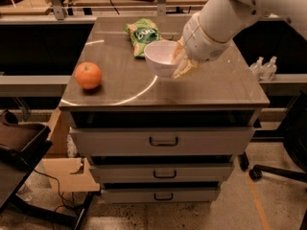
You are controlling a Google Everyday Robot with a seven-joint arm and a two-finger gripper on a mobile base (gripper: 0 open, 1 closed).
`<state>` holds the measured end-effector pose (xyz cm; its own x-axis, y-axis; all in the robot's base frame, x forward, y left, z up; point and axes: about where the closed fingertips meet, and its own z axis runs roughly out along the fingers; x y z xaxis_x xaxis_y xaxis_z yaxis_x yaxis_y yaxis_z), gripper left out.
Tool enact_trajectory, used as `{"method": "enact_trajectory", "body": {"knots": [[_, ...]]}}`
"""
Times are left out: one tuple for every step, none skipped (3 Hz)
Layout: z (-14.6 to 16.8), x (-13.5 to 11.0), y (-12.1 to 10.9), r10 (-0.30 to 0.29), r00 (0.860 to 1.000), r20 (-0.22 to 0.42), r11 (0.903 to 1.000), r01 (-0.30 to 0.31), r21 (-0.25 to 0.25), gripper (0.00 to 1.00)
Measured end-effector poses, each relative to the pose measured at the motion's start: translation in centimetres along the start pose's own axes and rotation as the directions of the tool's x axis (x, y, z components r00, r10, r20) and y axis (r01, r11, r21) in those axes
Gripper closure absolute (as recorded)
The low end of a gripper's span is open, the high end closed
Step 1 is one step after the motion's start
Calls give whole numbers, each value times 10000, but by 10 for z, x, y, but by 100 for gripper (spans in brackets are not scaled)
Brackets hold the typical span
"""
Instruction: Move white bowl near orange
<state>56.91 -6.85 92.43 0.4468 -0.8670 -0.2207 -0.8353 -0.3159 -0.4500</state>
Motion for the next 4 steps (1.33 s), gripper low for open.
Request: {"method": "enact_trajectory", "body": {"knots": [[23, -18, -5, -801, 9968, 74, 9967, 802, -105, 100], [44, -36, -11, -1577, 9875, 36, 9872, 1577, -237, 100], [68, -53, -11, -2158, 9764, -69, 9752, 2152, -516, 100], [84, -65, -7, -2440, 9698, 8, 9674, 2434, -696, 100]]}}
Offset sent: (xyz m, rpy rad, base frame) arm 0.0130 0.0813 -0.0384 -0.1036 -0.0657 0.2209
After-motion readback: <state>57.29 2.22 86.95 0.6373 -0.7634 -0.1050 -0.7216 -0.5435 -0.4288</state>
